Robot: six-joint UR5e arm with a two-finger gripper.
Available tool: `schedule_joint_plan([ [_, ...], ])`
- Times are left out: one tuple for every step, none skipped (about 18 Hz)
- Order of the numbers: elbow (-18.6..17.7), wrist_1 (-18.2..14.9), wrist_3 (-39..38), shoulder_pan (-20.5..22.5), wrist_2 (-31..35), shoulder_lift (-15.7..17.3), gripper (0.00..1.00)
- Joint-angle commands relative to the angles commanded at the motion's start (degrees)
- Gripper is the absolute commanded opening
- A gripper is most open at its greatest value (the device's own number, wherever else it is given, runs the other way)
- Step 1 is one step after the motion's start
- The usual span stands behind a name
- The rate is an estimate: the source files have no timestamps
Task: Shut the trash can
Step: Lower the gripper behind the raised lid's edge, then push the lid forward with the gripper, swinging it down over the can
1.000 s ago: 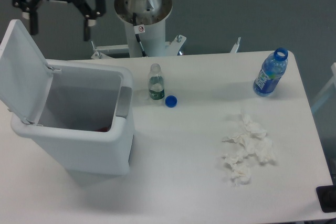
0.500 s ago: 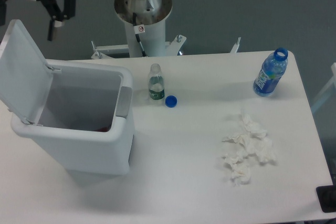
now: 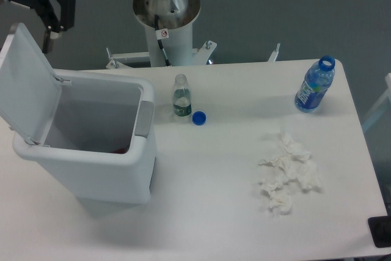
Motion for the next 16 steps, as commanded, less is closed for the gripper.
schedule_joint_plan([
  [0.00,0.09,0.00,0.00,0.17,-0.09,1.00],
  [0.00,0.26,0.00,0.00,0.18,-0.09,1.00],
  [0.00,0.26,0.00,0.00,0.26,-0.09,1.00],
  [0.00,0.26,0.00,0.09,0.87,0.09,1.00],
  [0.09,0.18,0.00,0.09,2.45,0.17,1.00],
  [0.09,0.18,0.00,0.09,3.85,0.26,1.00],
  [0.17,0.18,0.09,0.09,4.56,0.26,1.00],
  [0.18,0.26,0.09,0.09,4.66,0.26,1.00],
  [0.18,0.44,0.09,0.09,4.83,0.26,1.00],
  [0.18,0.53,0.09,0.17,4.92,0.35,1.00],
  [0.18,0.53,0.09,0.09,5.27,0.35,1.00],
  [0.09,0.53,0.17,0.09,5.88,0.35,1.00],
  [0.09,0.53,0.09,0.09,6.59,0.18,1.00],
  [0.00,0.53,0.09,0.09,7.03,0.09,1.00],
  [-0.09,0.61,0.17,0.09,7.12,-0.09,1.00],
  [-0.09,0.53,0.18,0.09,7.21,-0.18,1.00],
])
